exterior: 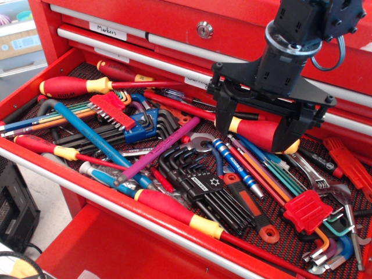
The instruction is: Pick up bit holder
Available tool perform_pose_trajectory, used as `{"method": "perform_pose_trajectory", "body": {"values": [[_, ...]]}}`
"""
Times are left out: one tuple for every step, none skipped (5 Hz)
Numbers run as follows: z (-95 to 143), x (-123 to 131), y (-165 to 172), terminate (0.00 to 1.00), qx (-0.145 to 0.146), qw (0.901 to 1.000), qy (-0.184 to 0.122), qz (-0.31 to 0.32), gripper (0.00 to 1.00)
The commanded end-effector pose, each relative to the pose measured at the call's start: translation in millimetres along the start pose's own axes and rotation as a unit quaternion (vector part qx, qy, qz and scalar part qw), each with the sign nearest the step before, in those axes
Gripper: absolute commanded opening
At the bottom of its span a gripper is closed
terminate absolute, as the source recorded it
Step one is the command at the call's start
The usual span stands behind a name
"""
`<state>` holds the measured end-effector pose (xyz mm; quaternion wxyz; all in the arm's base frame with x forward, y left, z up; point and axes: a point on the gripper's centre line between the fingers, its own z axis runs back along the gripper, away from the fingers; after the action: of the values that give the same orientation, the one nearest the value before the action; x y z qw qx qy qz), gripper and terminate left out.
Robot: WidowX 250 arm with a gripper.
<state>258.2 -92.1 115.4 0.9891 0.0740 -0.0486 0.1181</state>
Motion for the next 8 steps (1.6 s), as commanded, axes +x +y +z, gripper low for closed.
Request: {"method": "perform_pose_trajectory", "body": {"values": [[0.0, 0.0, 0.0, 0.00, 0.000, 1.0000, 0.000, 0.000, 1.00], [-2.8, 23.9, 45.9, 0.00, 0.029, 0.9987, -0.026, 0.032, 1.00], [-14.6, 41.7, 91.0, 0.00, 0.047, 0.9936, -0.038, 0.095, 1.00], [-25.7, 57.9, 111.9, 0.00, 0.061, 0.9701, -0.070, 0.224, 1.00], [-32.9, 80.3, 145.4, 0.00, 0.042, 0.9651, -0.050, 0.254, 1.00], [-57.0, 97.2, 165.4, 0.00, 0.001, 0.9558, -0.030, 0.292, 1.00], [-84.6, 99.7, 173.1, 0.00, -0.035, 0.9447, -0.048, 0.322, 1.00], [-100.9, 103.0, 179.1, 0.00, -0.054, 0.9405, -0.058, 0.330, 1.00]]}}
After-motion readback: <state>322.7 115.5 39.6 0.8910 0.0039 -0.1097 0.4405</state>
